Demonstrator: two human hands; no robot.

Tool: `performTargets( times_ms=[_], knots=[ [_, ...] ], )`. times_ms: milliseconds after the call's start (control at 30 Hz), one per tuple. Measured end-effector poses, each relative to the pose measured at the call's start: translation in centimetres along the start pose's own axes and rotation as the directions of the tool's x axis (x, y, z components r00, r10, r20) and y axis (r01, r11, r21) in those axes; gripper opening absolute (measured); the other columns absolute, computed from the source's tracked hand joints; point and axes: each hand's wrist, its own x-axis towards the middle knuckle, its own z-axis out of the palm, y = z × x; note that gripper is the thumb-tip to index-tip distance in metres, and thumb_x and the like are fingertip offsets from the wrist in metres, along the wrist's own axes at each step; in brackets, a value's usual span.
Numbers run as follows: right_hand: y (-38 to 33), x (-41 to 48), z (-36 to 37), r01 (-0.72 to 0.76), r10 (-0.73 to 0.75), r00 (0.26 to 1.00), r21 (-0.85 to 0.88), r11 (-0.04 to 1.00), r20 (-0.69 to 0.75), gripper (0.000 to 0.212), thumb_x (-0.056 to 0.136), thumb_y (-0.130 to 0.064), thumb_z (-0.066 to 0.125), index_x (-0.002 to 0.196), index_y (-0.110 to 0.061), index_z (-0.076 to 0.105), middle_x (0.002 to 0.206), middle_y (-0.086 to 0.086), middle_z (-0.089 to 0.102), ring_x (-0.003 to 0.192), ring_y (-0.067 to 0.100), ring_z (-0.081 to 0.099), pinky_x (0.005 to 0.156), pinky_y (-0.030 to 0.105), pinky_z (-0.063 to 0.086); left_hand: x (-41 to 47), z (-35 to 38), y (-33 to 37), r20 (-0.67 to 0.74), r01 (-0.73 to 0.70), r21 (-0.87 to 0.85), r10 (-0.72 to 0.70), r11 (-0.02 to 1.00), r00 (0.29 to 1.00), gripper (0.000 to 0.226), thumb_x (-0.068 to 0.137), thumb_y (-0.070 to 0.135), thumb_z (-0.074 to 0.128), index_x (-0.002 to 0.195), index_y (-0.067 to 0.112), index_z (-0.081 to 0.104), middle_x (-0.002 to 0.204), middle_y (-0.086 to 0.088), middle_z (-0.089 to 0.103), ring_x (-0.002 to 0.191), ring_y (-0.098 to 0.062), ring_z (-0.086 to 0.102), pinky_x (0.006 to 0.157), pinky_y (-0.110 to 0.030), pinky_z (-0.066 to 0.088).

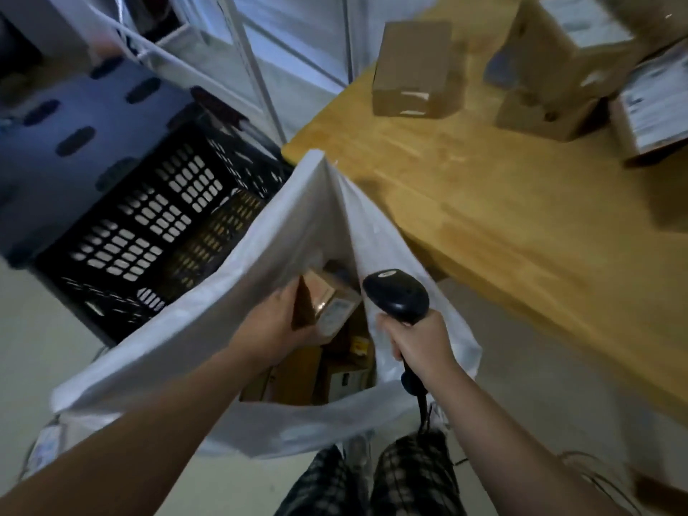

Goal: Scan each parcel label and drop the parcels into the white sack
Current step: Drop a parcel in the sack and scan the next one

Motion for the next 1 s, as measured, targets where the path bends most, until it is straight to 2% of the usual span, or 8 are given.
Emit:
performTargets(
  times_ms=[133,267,400,533,667,800,900,1000],
  knots=[
    [4.3,1.1,2.4,-0.037,0.036,0.999,-0.131,0.991,-0.013,0.035,0.084,-0.021,0.072,0.054,-0.019,0.053,0.037,-0.011,0.051,0.045,0.006,0.052,0.053,0.025,0.041,2.6,6.6,-4.6,0.277,0.132,0.129,-0.163,0.983,0.947,0.096,0.089,0.045,0.063,0.154,0.012,0.002,0.153,-0.013,0.029,0.134,-0.027,0.038,0.104,-0.029,0.032],
    [8.2,3.3,3.8,-0.055,0.055,0.998,-0.277,0.959,-0.007,0.028,0.082,-0.023,0.073,0.061,-0.022,0.053,0.051,-0.004,0.055,0.056,0.016,0.057,0.053,0.024,0.038,4.9,13.2,-6.5,0.341,0.097,0.101,-0.126,0.990,0.932,0.092,0.086,0.044,0.067,0.153,0.015,0.011,0.151,-0.010,0.031,0.134,-0.025,0.038,0.107,-0.032,0.033],
    [11.8,5.4,4.1,-0.041,0.023,0.999,-0.410,0.911,-0.048,0.020,0.081,-0.029,0.072,0.074,-0.020,0.056,0.063,-0.004,0.056,0.068,0.020,0.061,0.055,0.028,0.038,8.3,18.9,-7.8,0.456,0.100,0.086,-0.128,0.991,0.881,0.093,0.086,0.035,0.070,0.154,0.014,0.010,0.153,-0.009,0.030,0.135,-0.025,0.038,0.107,-0.033,0.034],
    [14.1,6.2,3.4,-0.050,0.026,0.998,-0.546,0.837,-0.051,0.021,0.081,-0.030,0.069,0.074,-0.024,0.050,0.064,-0.004,0.055,0.067,0.023,0.059,0.058,0.029,0.040,10.8,23.8,-8.3,0.501,0.062,0.206,-0.160,0.977,0.851,0.077,0.088,0.038,0.066,0.147,0.012,0.024,0.144,-0.013,0.039,0.128,-0.028,0.045,0.102,-0.037,0.041],
    [14.6,5.9,2.3,-0.080,0.041,0.996,-0.586,0.806,-0.080,0.027,0.082,-0.036,0.066,0.068,-0.028,0.043,0.065,-0.003,0.055,0.067,0.023,0.059,0.059,0.029,0.040,11.7,24.7,-7.7,0.444,-0.016,0.329,-0.140,0.944,0.885,0.051,0.094,0.046,0.053,0.130,0.013,0.043,0.127,-0.013,0.049,0.114,-0.028,0.051,0.092,-0.038,0.046],
    [14.1,4.8,1.3,-0.069,0.001,0.993,-0.571,0.818,-0.119,0.030,0.083,-0.032,0.067,0.067,-0.025,0.043,0.062,-0.001,0.054,0.067,0.026,0.059,0.059,0.028,0.039,11.3,21.4,-6.6,0.266,-0.139,0.443,0.019,0.886,0.964,0.030,0.099,0.036,0.044,0.116,0.012,0.052,0.117,-0.011,0.052,0.107,-0.027,0.050,0.081,-0.037,0.044],
    [12.5,3.5,0.4,-0.044,-0.046,0.986,-0.521,0.852,-0.158,0.025,0.082,-0.028,0.070,0.070,-0.020,0.050,0.058,-0.003,0.053,0.065,0.024,0.058,0.057,0.027,0.037,10.5,17.8,-5.4,0.116,-0.120,0.419,0.078,0.900,0.990,0.025,0.099,0.029,0.044,0.107,0.008,0.055,0.113,-0.012,0.055,0.104,-0.028,0.051,0.077,-0.036,0.044],
    [9.5,2.2,-1.2,-0.025,-0.091,0.973,-0.485,0.874,-0.213,0.021,0.082,-0.027,0.072,0.076,-0.017,0.055,0.060,-0.004,0.053,0.068,0.023,0.058,0.057,0.026,0.036,9.3,13.2,-2.6,0.012,-0.114,0.377,0.118,0.919,0.993,0.027,0.099,0.028,0.045,0.112,0.007,0.055,0.115,-0.012,0.055,0.106,-0.029,0.052,0.080,-0.037,0.045]
  ],
)
